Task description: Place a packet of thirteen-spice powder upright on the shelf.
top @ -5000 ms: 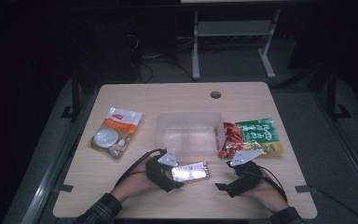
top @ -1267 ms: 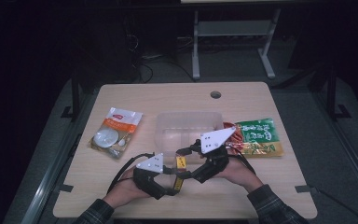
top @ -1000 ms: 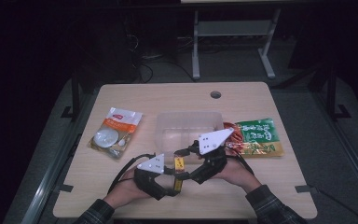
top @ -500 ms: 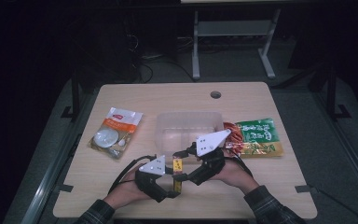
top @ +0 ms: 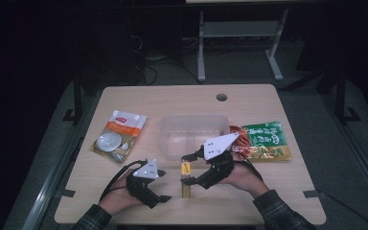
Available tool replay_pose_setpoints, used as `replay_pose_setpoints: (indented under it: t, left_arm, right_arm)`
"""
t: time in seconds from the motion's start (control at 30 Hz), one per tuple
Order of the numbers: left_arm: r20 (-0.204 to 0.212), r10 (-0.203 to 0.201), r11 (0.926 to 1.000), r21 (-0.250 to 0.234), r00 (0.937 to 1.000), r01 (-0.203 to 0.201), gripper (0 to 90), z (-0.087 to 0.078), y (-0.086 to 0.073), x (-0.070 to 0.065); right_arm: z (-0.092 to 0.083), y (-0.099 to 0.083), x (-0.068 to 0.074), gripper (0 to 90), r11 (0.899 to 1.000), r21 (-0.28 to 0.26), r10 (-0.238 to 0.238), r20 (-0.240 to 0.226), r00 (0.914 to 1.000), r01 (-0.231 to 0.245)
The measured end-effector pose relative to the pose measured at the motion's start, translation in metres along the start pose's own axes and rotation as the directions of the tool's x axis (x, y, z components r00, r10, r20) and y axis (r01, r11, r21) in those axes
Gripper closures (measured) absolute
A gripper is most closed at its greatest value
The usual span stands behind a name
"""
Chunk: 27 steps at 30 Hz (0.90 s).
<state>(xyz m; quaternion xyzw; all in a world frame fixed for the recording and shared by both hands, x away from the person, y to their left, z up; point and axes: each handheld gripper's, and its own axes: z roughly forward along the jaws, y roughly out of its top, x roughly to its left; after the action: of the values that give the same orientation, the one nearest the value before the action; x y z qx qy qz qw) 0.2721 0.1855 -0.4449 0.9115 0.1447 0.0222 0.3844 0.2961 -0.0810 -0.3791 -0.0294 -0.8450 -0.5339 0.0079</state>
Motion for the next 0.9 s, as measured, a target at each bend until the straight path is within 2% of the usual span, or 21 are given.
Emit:
replay_pose_setpoints:
  t: [0.03,0.13,0.2,0.37,0.53,0.6,0.83,0.9]
  left_arm:
    - [-0.014,-0.017,0.9998,0.009,0.9998,0.017,12.9,-0.003,-0.004,0.000]
    - [-0.020,-0.036,0.9992,0.017,0.9991,0.037,13.0,-0.003,-0.010,-0.002]
    - [-0.027,-0.030,0.9990,0.032,0.9992,0.031,13.1,-0.002,-0.012,-0.001]
    - [-0.025,-0.038,0.9991,0.019,0.9990,0.038,14.0,0.000,-0.011,0.002]
    - [-0.016,-0.034,0.9990,0.028,0.9993,0.034,14.0,0.002,-0.011,0.003]
    - [-0.016,-0.032,0.9991,0.027,0.9993,0.033,13.9,0.002,-0.011,0.003]
    - [-0.018,-0.033,0.9993,0.018,0.9993,0.033,13.8,0.002,-0.009,0.004]
    - [-0.022,-0.032,0.9995,0.004,0.9992,0.032,13.9,0.001,-0.009,0.004]
  right_arm:
    - [0.000,0.000,0.000,31.2,1.000,0.002,0.001,0.000,1.0000,-0.001]
    - [0.000,-0.001,-0.001,31.2,1.000,0.008,0.000,-0.001,1.0000,0.000]
    - [-0.001,0.000,-0.003,31.2,1.000,0.017,0.003,0.000,1.0000,-0.003]
    - [-0.006,0.005,-0.006,31.3,1.000,0.011,0.009,0.000,1.0000,-0.009]
    - [-0.011,0.016,-0.010,31.3,1.000,0.023,-0.021,-0.002,0.9998,0.021]
    - [-0.013,0.018,-0.010,31.3,0.999,0.026,-0.018,-0.002,0.9998,0.018]
    - [-0.025,0.029,-0.022,31.4,1.000,0.003,-0.030,0.029,0.9991,0.030]
    - [-0.033,0.036,-0.030,31.3,0.999,-0.006,-0.037,0.049,0.9981,0.038]
